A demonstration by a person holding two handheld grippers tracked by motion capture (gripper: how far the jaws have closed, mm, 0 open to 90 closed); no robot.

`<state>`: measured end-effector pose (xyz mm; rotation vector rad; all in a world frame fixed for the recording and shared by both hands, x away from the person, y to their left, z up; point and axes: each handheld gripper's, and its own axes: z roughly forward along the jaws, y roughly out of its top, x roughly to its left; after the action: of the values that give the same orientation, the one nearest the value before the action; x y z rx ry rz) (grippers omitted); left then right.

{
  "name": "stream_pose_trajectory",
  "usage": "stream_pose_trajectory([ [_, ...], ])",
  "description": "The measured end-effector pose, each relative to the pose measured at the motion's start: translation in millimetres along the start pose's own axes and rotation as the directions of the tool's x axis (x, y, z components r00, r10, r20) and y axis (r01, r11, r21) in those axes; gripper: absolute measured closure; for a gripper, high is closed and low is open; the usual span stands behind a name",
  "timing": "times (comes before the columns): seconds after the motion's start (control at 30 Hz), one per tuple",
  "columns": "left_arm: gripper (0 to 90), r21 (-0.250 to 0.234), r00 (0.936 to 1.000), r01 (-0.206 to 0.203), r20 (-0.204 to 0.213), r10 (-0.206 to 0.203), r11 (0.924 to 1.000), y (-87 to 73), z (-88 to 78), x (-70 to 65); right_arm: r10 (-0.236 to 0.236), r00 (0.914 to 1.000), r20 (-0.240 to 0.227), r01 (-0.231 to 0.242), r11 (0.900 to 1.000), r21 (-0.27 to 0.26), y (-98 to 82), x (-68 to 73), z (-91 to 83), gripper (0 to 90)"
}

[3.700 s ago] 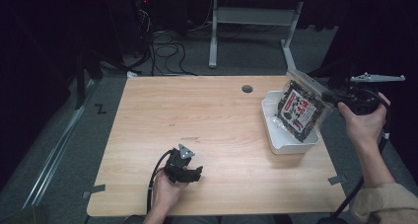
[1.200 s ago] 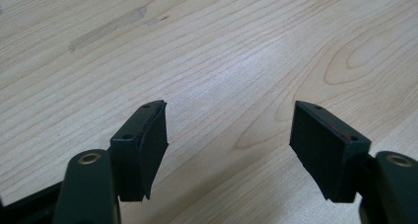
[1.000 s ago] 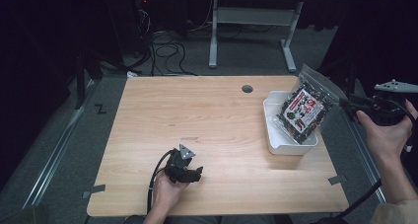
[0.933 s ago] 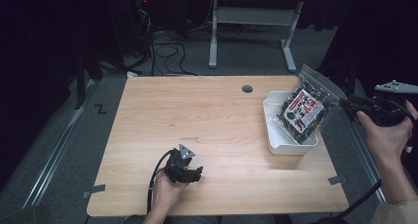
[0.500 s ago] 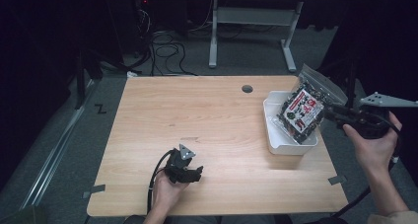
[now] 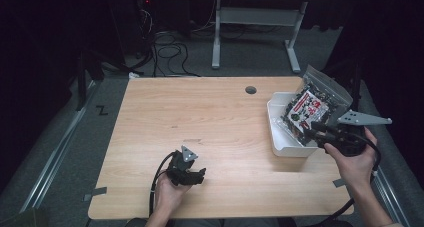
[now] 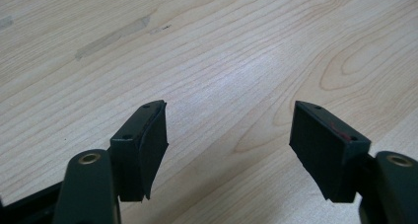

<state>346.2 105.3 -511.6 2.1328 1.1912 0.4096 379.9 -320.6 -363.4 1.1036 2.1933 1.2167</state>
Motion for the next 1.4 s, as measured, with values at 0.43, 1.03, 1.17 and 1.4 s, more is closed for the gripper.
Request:
stream_pose_trajectory([
  [0.43,30.9,-0.006,1.0000,-0.001,-0.001,0.001,1.0000,0.1,-1.4,0.1,0.007,0.9962,-0.087,-0.004,0.999,0.043,-25.6,22.0,29.5,57.3],
  [1.03,30.8,-0.007,1.0000,0.000,-0.001,0.000,1.0000,-0.2,-1.5,-0.2,-0.024,0.9872,-0.158,0.045,0.990,0.131,-61.7,54.2,89.1,57.2],
  [1.17,30.8,0.001,1.0000,-0.004,0.001,0.004,1.0000,-0.3,0.0,-1.0,-0.014,0.9832,-0.182,0.041,0.988,0.147,-70.7,61.2,100.7,57.2],
  [1.4,30.8,-0.002,1.0000,-0.004,0.000,0.004,1.0000,-0.2,-1.0,-1.4,-0.055,0.9783,-0.200,0.092,0.979,0.180,-80.8,71.8,111.5,56.5],
])
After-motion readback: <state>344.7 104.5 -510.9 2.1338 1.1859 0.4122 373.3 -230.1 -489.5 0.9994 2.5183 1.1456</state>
